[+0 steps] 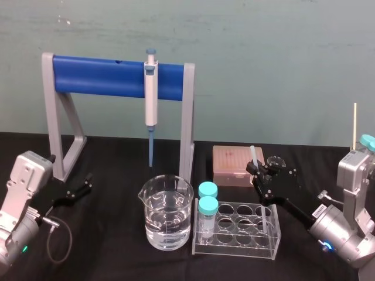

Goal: Pick up the stirring rod with one hand, then place it down.

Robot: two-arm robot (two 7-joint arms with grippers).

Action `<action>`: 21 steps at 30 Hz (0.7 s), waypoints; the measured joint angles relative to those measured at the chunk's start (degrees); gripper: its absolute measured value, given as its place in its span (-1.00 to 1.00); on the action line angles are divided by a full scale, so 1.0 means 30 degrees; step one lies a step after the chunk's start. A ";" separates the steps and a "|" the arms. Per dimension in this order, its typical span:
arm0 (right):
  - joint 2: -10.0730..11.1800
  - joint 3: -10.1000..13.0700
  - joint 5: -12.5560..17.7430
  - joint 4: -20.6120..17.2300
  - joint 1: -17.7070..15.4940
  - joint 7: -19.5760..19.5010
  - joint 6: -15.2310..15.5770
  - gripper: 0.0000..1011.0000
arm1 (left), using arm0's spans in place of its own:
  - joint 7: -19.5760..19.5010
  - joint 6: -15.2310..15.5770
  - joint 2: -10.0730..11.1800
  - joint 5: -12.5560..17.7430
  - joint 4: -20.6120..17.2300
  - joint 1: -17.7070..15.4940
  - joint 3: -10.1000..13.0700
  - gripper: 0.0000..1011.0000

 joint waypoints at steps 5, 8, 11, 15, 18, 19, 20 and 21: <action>-0.0006 0.0009 0.0017 -0.0001 -0.0008 0.0026 -0.0024 -0.86 | 0.0000 0.0000 0.0000 0.0000 0.0000 0.0000 -0.0001 0.98; -0.0009 0.0013 0.0022 -0.0001 -0.0008 0.0038 -0.0031 -0.83 | 0.0001 0.0000 0.0000 -0.0001 0.0000 0.0001 -0.0001 0.98; -0.0009 0.0018 0.0028 -0.0001 -0.0008 0.0051 -0.0039 -0.69 | 0.0000 0.0000 -0.0001 0.0000 -0.0001 0.0000 0.0000 0.98; -0.0009 0.0024 0.0033 -0.0001 -0.0009 0.0058 -0.0048 -0.50 | 0.0000 -0.0001 0.0000 0.0000 0.0000 0.0000 0.0000 0.98; -0.0009 0.0024 0.0039 0.0000 -0.0008 0.0064 -0.0055 -0.30 | 0.0000 0.0000 -0.0001 0.0000 0.0000 0.0000 -0.0001 0.98; -0.0010 0.0024 0.0041 0.0000 -0.0008 0.0066 -0.0059 -0.22 | 0.0000 -0.0001 0.0000 0.0000 0.0000 0.0000 0.0000 0.98; -0.0010 0.0025 0.0044 0.0000 -0.0008 0.0067 -0.0060 -0.14 | 0.0000 0.0000 0.0000 0.0000 0.0000 0.0000 0.0000 0.98; -0.0010 0.0025 0.0045 0.0000 -0.0008 0.0068 -0.0062 -0.10 | 0.0000 0.0000 0.0000 0.0000 0.0000 0.0000 0.0000 0.98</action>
